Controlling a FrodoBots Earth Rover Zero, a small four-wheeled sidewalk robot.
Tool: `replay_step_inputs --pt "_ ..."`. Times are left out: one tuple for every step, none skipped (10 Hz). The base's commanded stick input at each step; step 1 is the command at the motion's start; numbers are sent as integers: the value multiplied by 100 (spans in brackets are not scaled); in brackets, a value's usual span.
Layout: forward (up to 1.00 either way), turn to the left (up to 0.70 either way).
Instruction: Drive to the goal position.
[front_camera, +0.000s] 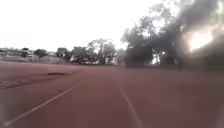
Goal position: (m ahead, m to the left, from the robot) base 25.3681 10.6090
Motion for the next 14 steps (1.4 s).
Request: replay_step_inputs --pt "70 0" --pt "70 0" --pt "70 0" --pt "69 0" --pt "53 0" --pt "45 0" --pt "55 0" --pt "70 0" --pt "70 0" --pt "70 0" --pt "70 -1" --pt "70 -4" --pt "70 -14" --pt "70 -22"
